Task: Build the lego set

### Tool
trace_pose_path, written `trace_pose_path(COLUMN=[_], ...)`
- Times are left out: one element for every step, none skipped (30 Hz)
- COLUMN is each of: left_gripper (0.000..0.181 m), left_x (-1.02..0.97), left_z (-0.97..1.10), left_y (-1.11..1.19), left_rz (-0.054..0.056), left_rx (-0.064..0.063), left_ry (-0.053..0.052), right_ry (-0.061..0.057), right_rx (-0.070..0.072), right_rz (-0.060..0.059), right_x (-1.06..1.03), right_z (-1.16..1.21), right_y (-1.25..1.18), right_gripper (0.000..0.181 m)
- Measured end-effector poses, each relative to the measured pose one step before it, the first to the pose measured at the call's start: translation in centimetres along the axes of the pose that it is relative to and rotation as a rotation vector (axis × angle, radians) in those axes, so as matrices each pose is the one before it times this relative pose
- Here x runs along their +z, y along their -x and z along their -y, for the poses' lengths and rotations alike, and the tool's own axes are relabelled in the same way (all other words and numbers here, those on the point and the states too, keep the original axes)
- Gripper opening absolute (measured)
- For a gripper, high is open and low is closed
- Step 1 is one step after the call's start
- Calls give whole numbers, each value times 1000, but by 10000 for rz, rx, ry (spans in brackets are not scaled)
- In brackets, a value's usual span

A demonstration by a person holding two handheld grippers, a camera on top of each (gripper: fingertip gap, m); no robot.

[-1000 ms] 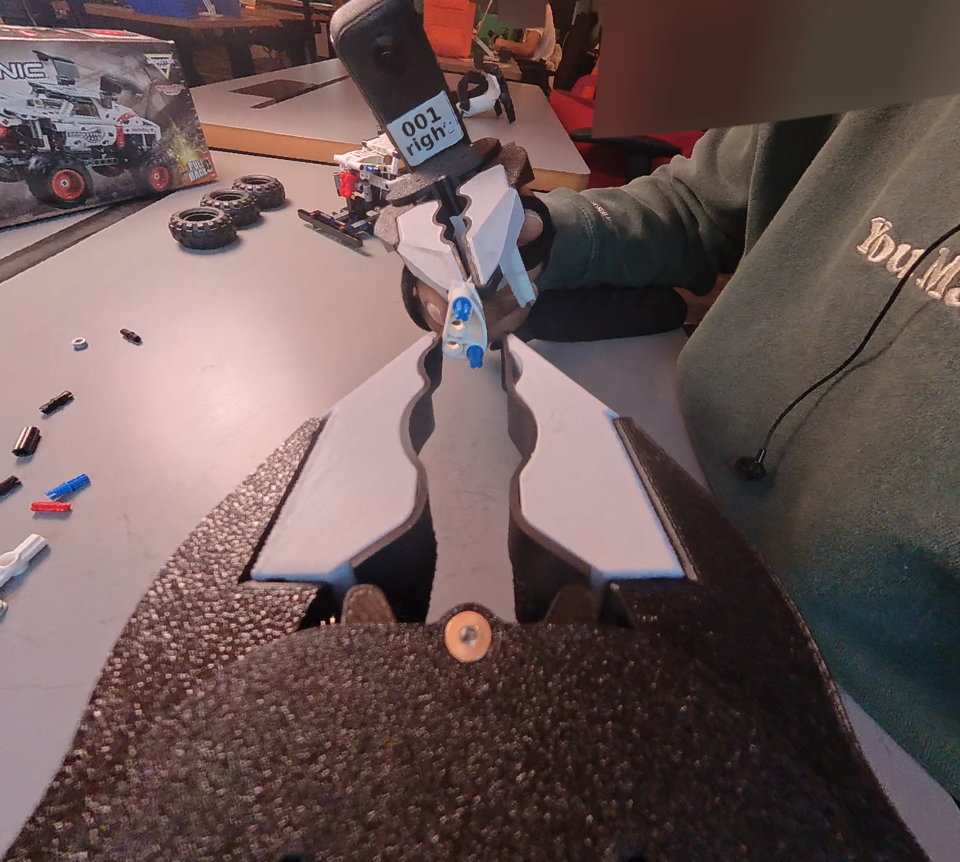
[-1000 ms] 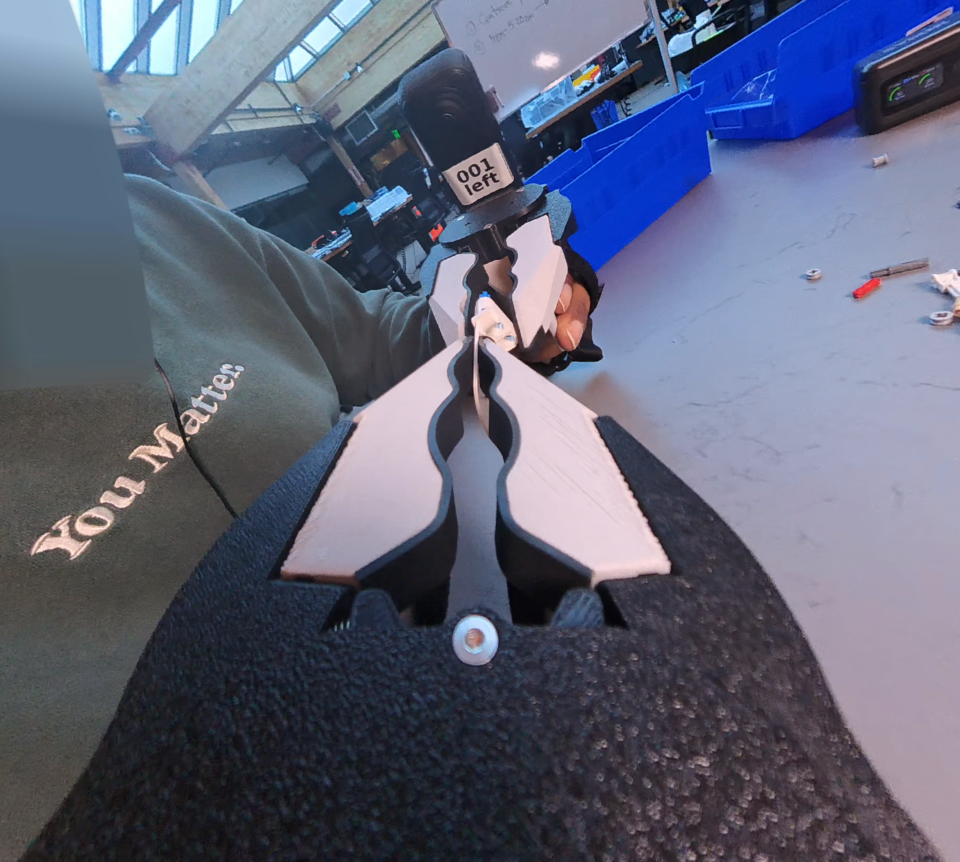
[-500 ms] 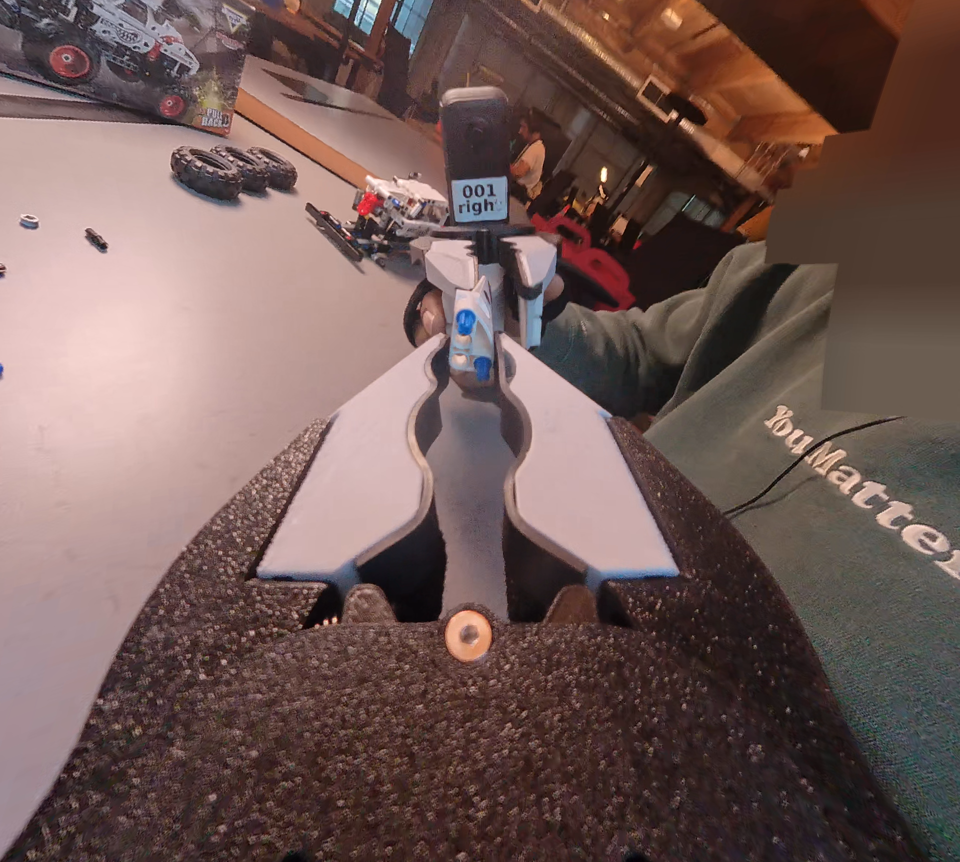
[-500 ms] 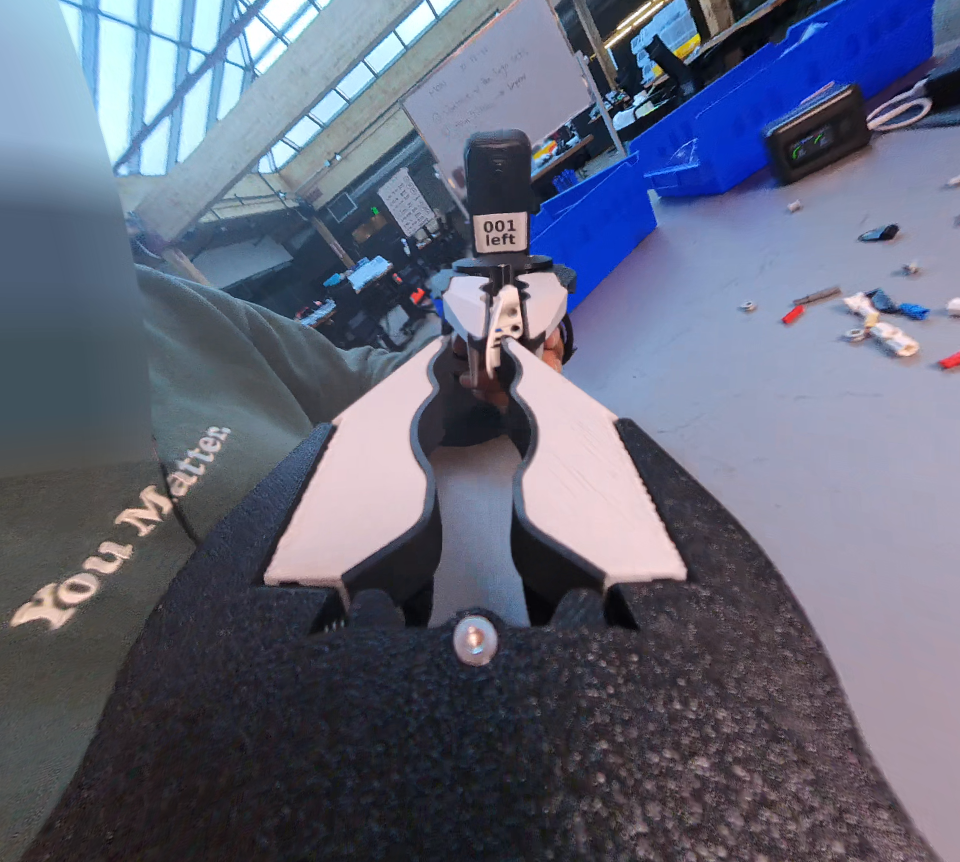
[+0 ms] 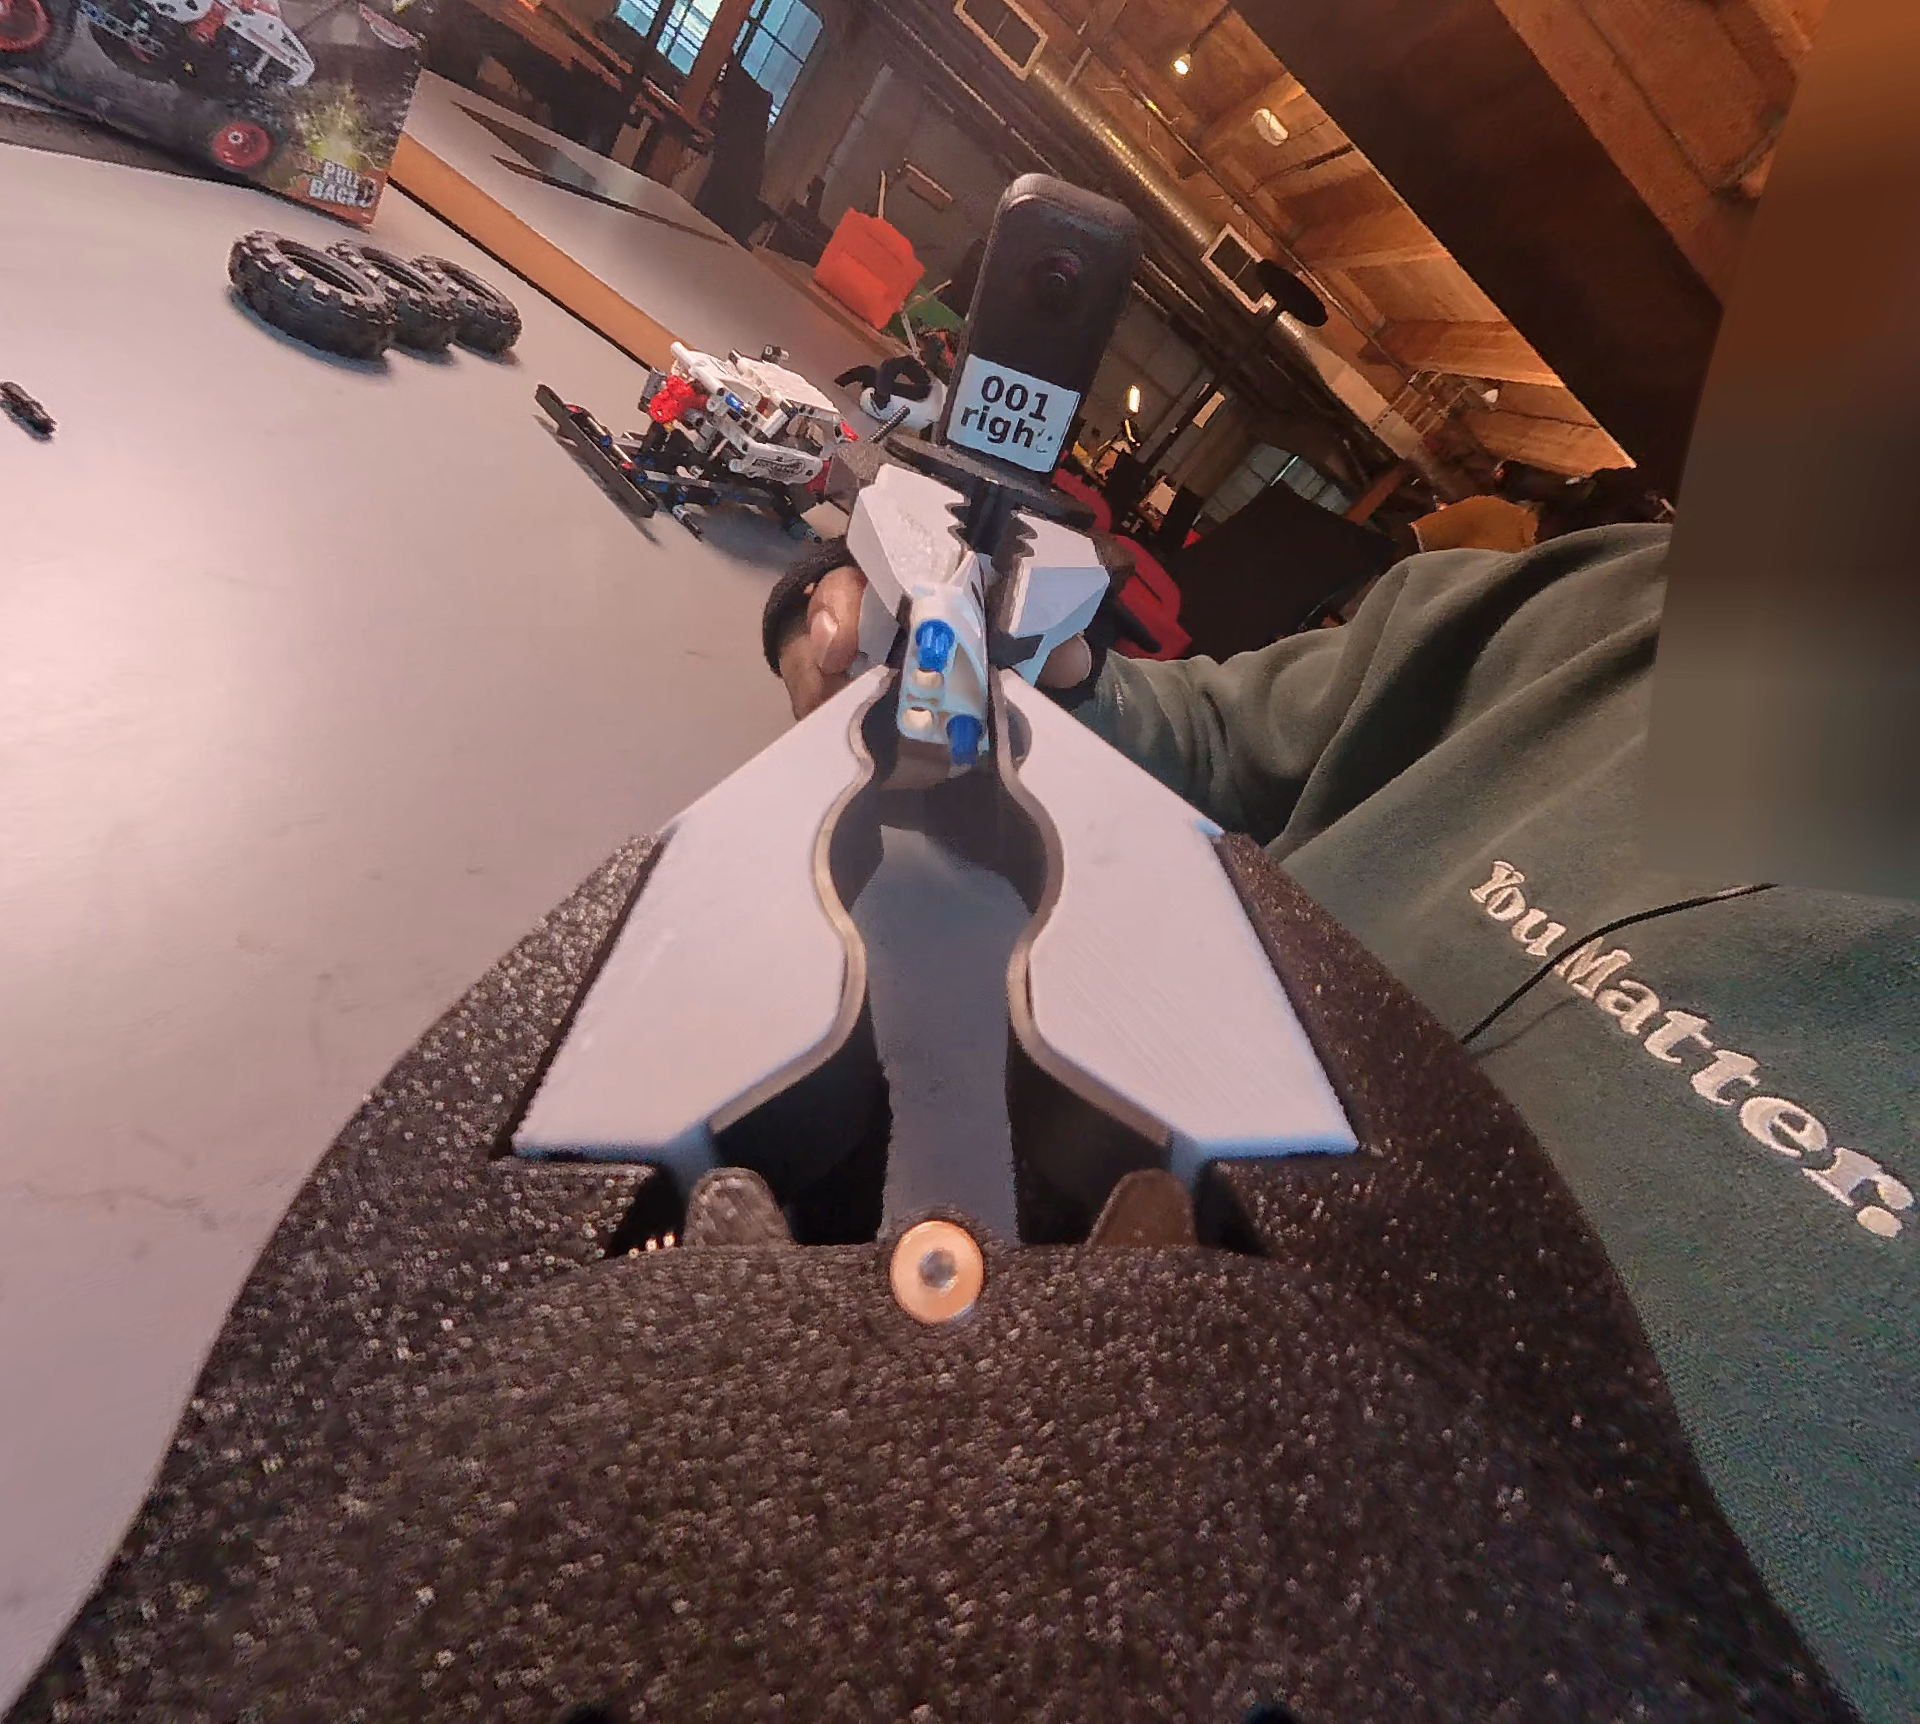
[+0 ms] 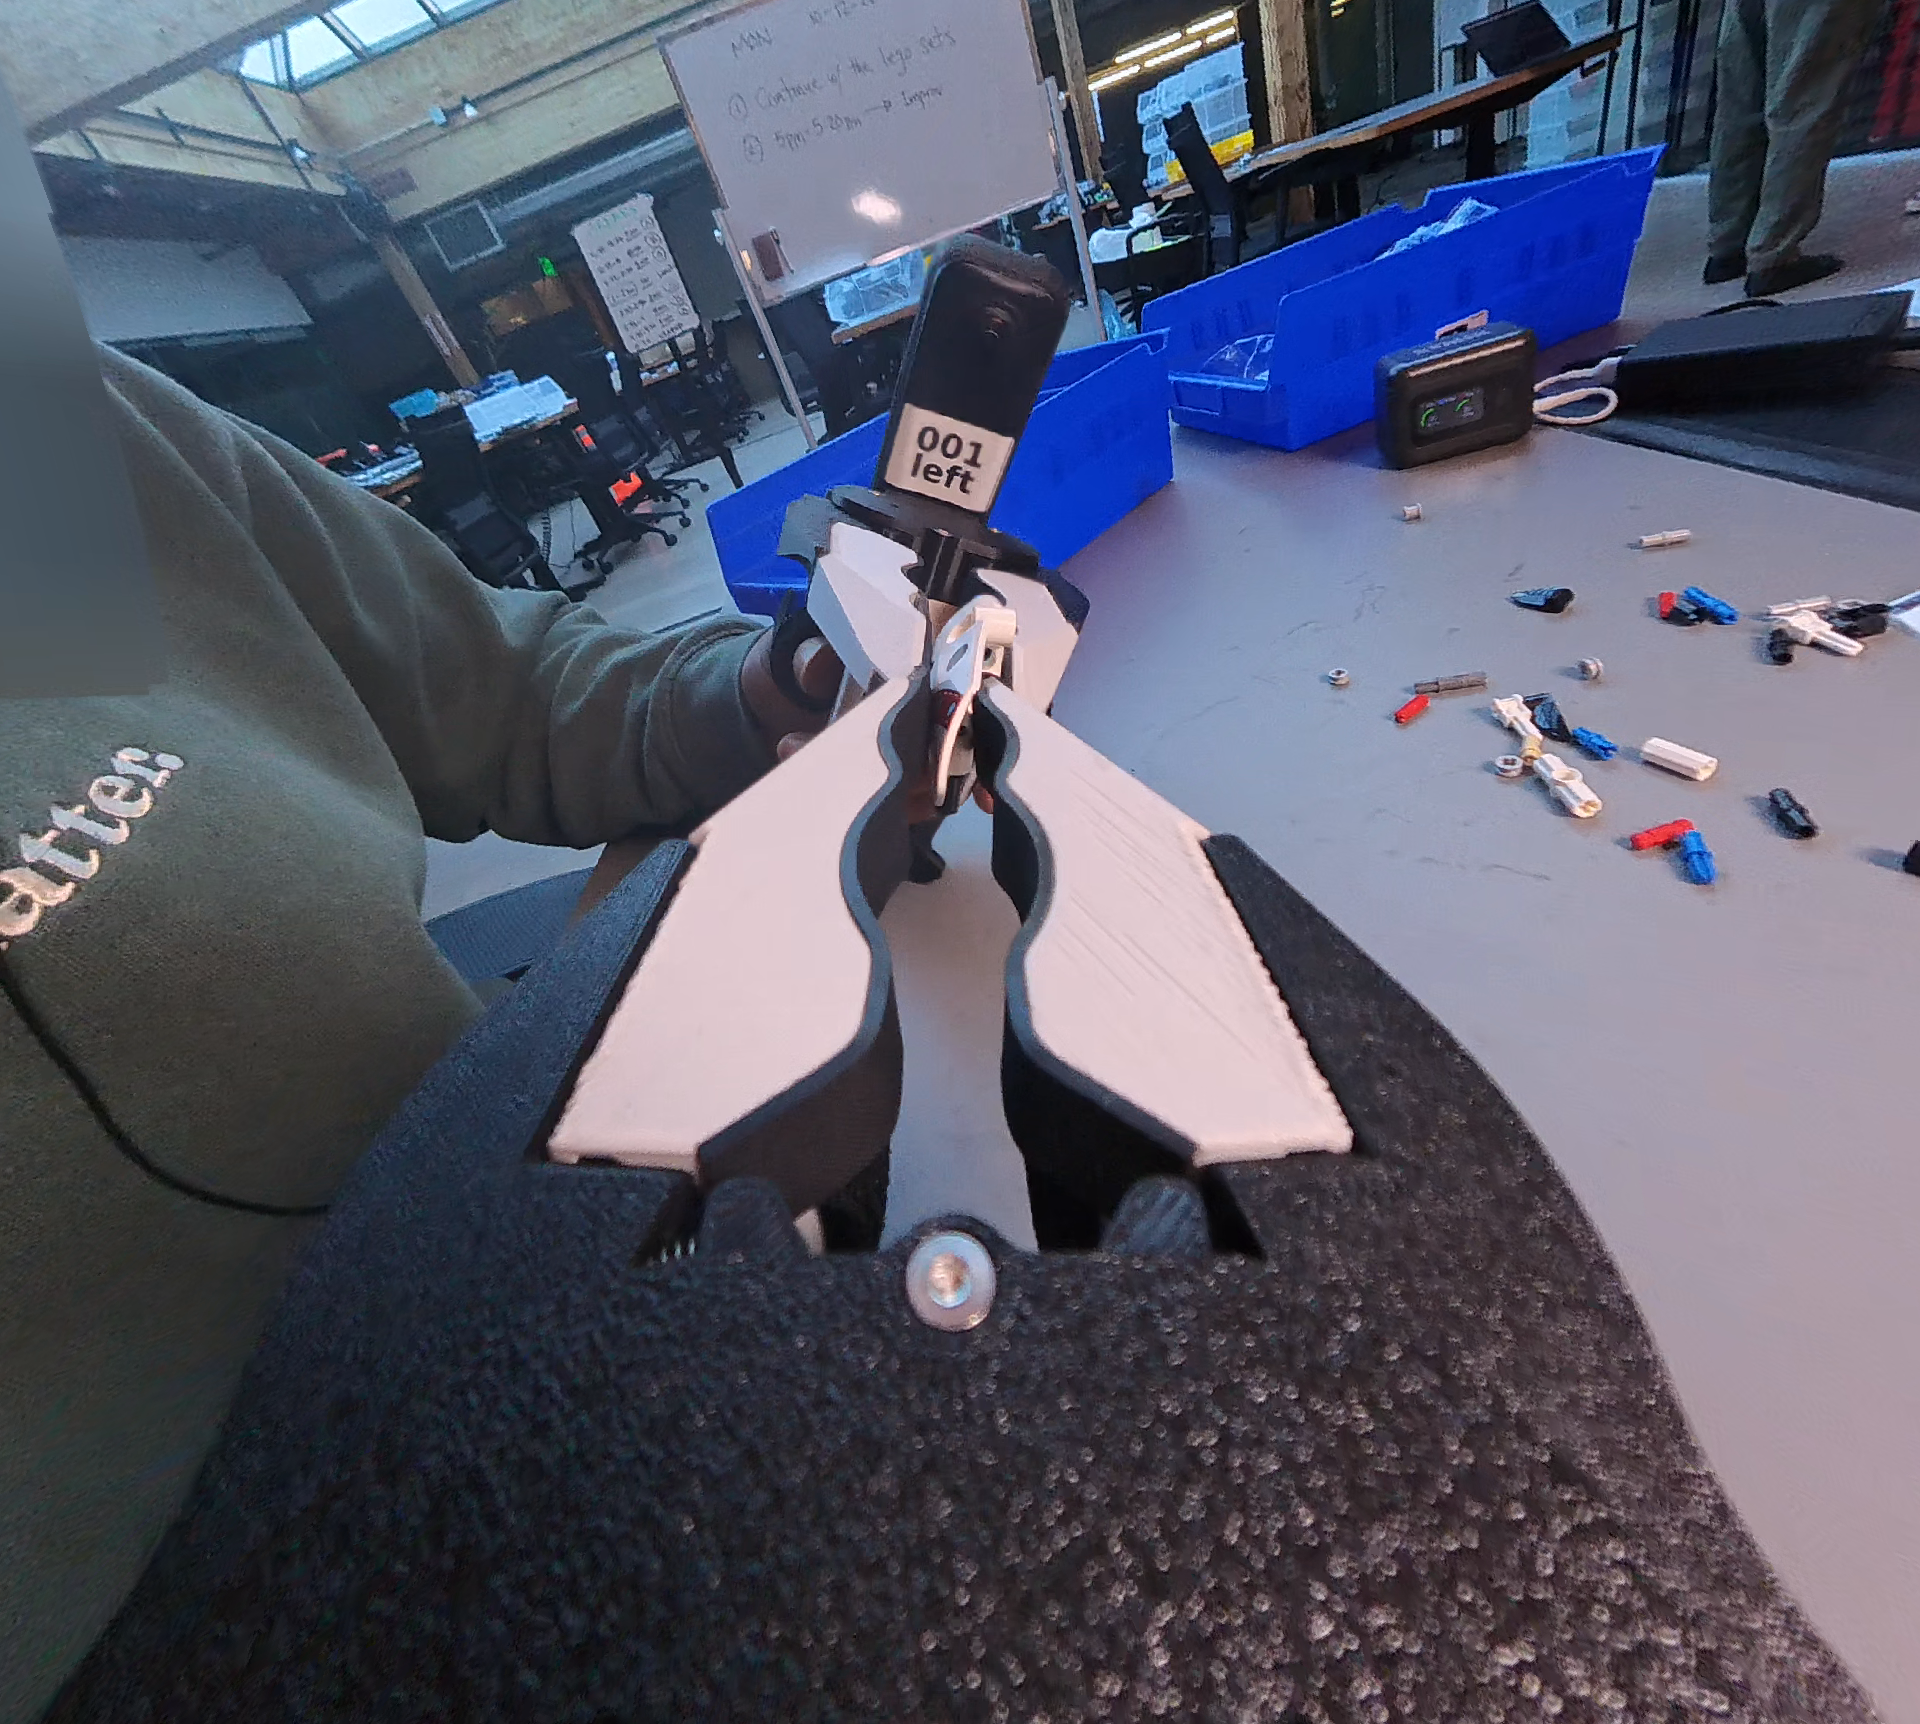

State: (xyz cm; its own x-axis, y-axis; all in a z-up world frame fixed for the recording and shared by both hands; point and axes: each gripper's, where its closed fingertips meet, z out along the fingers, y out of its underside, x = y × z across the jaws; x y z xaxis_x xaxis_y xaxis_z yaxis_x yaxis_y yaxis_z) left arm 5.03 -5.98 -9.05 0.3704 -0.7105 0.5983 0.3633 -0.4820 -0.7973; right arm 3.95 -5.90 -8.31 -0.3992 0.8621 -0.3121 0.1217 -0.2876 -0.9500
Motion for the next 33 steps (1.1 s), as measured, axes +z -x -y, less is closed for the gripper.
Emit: trace_pose_path(left_gripper=[15,15,15,15,15,15,15,15,15,15,15,15,15,16,19,20,16,16,16,16,16,16,16,16,16,16,16,16,16,16,16,16,16], left_x=[31,42,22,-43,-139,-209,-144,-29,33,40,24,-18,-38,-27,33,86,92,39,-3,-10,4,-48,-129,-147,-109,-73,44,58,22,-6,-12,-29,-38], left_z=[-39,-71,-41,69,202,238,104,-58,-13,-5,-37,-34,15,14,8,-97,-232,-155,-78,-60,-12,109,125,111,-3,22,-52,-23,-49,-12,-6,0,-100], left_y=[40,-54,-68,-19,-19,139,83,-17,-139,-96,-3,53,39,24,-21,25,30,-40,27,34,-53,-72,-1,104,96,43,-184,-94,23,39,28,92,184], left_rz=[-45,-34,3,7,-47,11,-7,-3,-49,-36,-8,-15,-12,18,44,89,104,63,101,92,9,-45,-60,-3,13,8,-121,-48,28,21,15,70,131], left_rx=[-131,7,67,21,-80,-118,-89,25,47,27,-15,-55,-47,38,109,153,179,206,183,171,80,-10,-93,-93,-23,9,-31,0,45,14,6,43,100], left_ry=[14,40,33,-40,-117,-140,-53,33,11,26,32,15,-28,-22,2,78,172,147,132,119,63,-44,-60,-53,8,-1,46,11,37,9,-3,1,66], right_ry=[60,4,-21,-27,20,96,137,70,-17,-34,-11,7,26,29,77,73,59,-30,17,18,-26,-80,-88,-22,-15,-74,73,-26,21,3,-40,-103,-179], right_rx=[140,228,241,158,1,-100,-120,-111,-15,113,174,183,143,73,20,-37,-30,56,44,15,54,147,185,105,-33,-45,27,-12,-10,0,93,149,182], right_rz=[44,147,171,69,-20,-61,-70,-27,77,104,77,52,17,22,9,-32,62,45,8,11,55,102,103,16,14,136,116,46,-32,-25,1,24,17], right_x=[-46,-48,-85,-105,-96,-45,28,26,-25,-46,-37,-2,26,36,52,85,96,16,-5,-9,-13,-67,-158,-194,-215,-214,-66,-45,-24,-1,8,-41,-91], right_z=[-60,-41,-32,-7,-54,-141,-180,-71,63,95,11,-59,-87,-77,-130,-144,-125,46,-39,-56,40,150,184,98,82,177,-36,61,-39,-41,17,134,318], right_y=[-39,81,101,-23,-90,-87,-79,9,132,99,-2,-42,-59,-5,3,-22,139,94,-19,-28,35,72,18,-136,-70,178,186,100,-10,-29,-8,-5,-14], right_gripper=[7,7,7,8,10,8,8,7,7,7,7,7,7,7,7,7,7,7,7,7,7,7,7,7,5,0,0,0,0,0,1,3,12])
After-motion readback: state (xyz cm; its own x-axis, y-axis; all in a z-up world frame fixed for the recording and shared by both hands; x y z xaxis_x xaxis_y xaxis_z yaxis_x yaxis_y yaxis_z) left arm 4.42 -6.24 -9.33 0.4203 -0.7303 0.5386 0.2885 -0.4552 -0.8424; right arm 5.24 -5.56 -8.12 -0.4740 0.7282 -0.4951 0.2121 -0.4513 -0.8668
